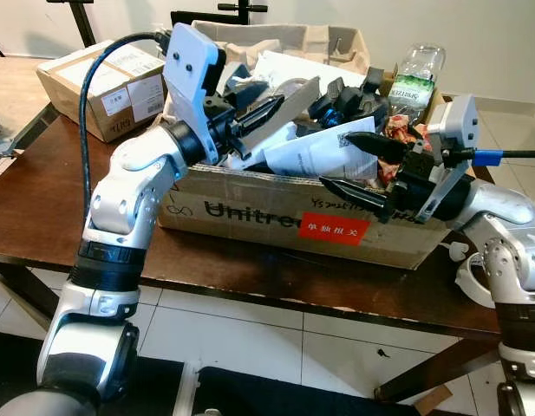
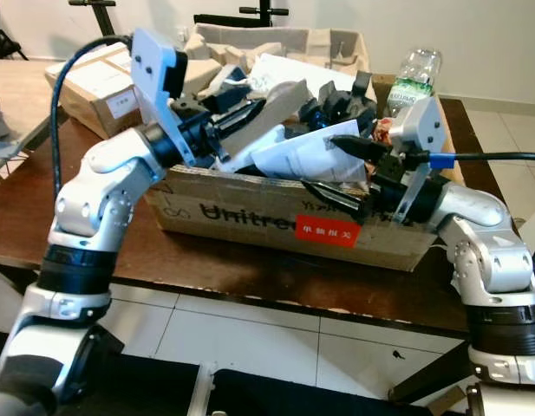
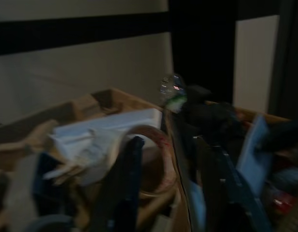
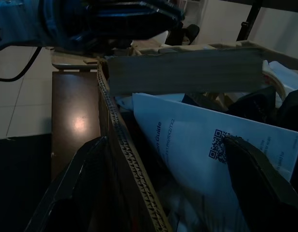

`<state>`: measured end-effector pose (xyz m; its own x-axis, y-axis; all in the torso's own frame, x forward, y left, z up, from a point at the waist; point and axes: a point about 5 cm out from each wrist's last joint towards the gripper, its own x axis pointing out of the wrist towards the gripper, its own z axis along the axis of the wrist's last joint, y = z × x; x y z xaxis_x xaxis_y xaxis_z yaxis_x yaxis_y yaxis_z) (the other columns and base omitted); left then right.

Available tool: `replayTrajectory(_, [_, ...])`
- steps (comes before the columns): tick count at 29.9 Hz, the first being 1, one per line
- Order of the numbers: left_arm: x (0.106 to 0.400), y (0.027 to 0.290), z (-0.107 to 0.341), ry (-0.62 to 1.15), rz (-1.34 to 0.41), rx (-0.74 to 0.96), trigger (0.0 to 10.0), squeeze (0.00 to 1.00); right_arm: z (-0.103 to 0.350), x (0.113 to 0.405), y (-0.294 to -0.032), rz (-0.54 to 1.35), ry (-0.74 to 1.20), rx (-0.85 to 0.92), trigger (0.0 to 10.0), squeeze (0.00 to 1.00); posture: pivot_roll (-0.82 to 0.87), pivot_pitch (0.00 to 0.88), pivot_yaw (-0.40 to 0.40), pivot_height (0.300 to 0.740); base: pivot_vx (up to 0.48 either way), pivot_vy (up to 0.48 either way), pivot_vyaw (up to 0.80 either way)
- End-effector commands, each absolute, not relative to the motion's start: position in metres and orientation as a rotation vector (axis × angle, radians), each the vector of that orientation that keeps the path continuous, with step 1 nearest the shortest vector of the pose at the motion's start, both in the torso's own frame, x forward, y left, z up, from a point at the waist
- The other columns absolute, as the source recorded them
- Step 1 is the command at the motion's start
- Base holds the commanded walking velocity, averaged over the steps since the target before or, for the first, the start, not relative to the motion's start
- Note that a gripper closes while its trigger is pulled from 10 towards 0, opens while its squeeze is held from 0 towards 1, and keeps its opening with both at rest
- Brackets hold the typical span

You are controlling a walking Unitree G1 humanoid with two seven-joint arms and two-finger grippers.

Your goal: Picking trash to rubbish bin

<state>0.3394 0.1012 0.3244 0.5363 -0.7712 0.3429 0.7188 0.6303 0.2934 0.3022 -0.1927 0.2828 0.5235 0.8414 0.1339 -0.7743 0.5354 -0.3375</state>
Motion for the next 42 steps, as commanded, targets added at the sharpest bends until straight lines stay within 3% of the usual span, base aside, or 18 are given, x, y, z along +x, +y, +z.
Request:
replayTrajectory(1, [0.340, 0.101, 0.331, -0.503, -0.874, 0.124, 10.0, 1.00, 0.278, 0.302, -0.195, 0.977, -0.275, -0.266, 10.0, 0.00, 0.10, 0.105, 0.018, 0.740, 0.000, 0.000, 0.00])
replayTrajectory(4, [0.341, 0.101, 0.332, -0.508, -0.870, 0.129, 10.0, 1.00, 0.277, 0.302, -0.195, 0.980, -0.276, -0.268, 10.0, 0.00, 0.10, 0.105, 0.018, 0.740, 0.000, 0.000, 0.00])
replayTrajectory(5, [0.342, 0.103, 0.335, -0.533, -0.839, 0.133, 10.0, 0.14, 0.276, 0.302, -0.196, 0.978, -0.277, -0.276, 10.0, 0.00, 0.10, 0.105, 0.018, 0.740, 0.000, 0.000, 0.00])
replayTrajectory(6, [0.342, 0.103, 0.335, -0.533, -0.839, 0.133, 10.0, 0.14, 0.276, 0.302, -0.196, 0.978, -0.277, -0.276, 10.0, 0.00, 0.10, 0.105, 0.018, 0.740, 0.000, 0.000, 0.00])
replayTrajectory(7, [0.343, 0.103, 0.336, -0.548, -0.829, 0.116, 10.0, 0.00, 0.275, 0.302, -0.196, 0.977, -0.276, -0.282, 10.0, 0.00, 0.10, 0.106, 0.018, 0.740, 0.000, 0.000, 0.00])
replayTrajectory(10, [0.340, 0.101, 0.341, -0.581, -0.856, 0.044, 10.0, 0.00, 0.275, 0.301, -0.197, 0.981, -0.279, -0.278, 10.0, 0.00, 0.10, 0.108, 0.018, 0.740, 0.000, 0.000, 0.00])
replayTrajectory(13, [0.329, 0.095, 0.344, -0.570, -1.008, -0.040, 10.0, 0.00, 0.274, 0.296, -0.197, 1.035, -0.273, -0.247, 10.0, 0.00, 0.10, 0.112, 0.018, 0.740, 0.000, 0.000, 0.00])
replayTrajectory(17, [0.323, 0.092, 0.342, -0.558, -1.080, -0.009, 10.0, 0.00, 0.272, 0.286, -0.196, 1.130, -0.248, -0.211, 10.0, 0.00, 0.10, 0.114, 0.018, 0.740, 0.000, 0.000, 0.00])
replayTrajectory(19, [0.305, 0.091, 0.334, -0.516, -1.280, -0.081, 10.0, 0.00, 0.283, 0.276, -0.197, 1.207, -0.327, -0.065, 10.0, 0.00, 0.10, 0.115, 0.018, 0.740, 0.000, 0.000, 0.00])
replayTrajectory(24, [0.293, 0.091, 0.325, -0.499, -1.397, -0.073, 10.0, 0.00, 0.288, 0.268, -0.197, 1.264, -0.377, 0.038, 10.0, 0.00, 0.10, 0.116, 0.018, 0.740, 0.000, 0.000, 0.00])
replayTrajectory(27, [0.280, 0.092, 0.308, -0.379, -1.539, -0.117, 10.0, 0.00, 0.264, 0.247, -0.186, 1.455, -0.231, 0.093, 10.0, 0.00, 0.09, 0.121, 0.020, 0.740, 0.000, 0.000, 0.00])
replayTrajectory(29, [0.277, 0.093, 0.304, -0.347, -1.576, -0.122, 10.0, 0.00, 0.253, 0.243, -0.184, 1.486, -0.165, 0.072, 10.0, 0.00, 0.09, 0.121, 0.020, 0.740, 0.000, 0.000, 0.00])
replayTrajectory(32, [0.272, 0.093, 0.300, -0.307, -1.622, -0.115, 10.0, 0.00, 0.240, 0.240, -0.182, 1.497, -0.086, 0.053, 10.0, 0.00, 0.09, 0.121, 0.020, 0.740, 0.000, 0.000, 0.00])
replayTrajectory(34, [0.257, 0.097, 0.284, -0.156, -1.747, -0.067, 10.0, 0.00, 0.207, 0.235, -0.183, 1.490, 0.128, 0.004, 10.0, 0.00, 0.09, 0.123, 0.021, 0.740, 0.000, 0.000, 0.00])
replayTrajectory(42, [0.245, 0.099, 0.259, 0.016, -1.814, 0.006, 10.0, 0.00, 0.170, 0.227, -0.185, 1.461, 0.327, -0.004, 10.0, 0.00, 0.09, 0.126, 0.019, 0.740, 0.000, 0.000, 0.00])
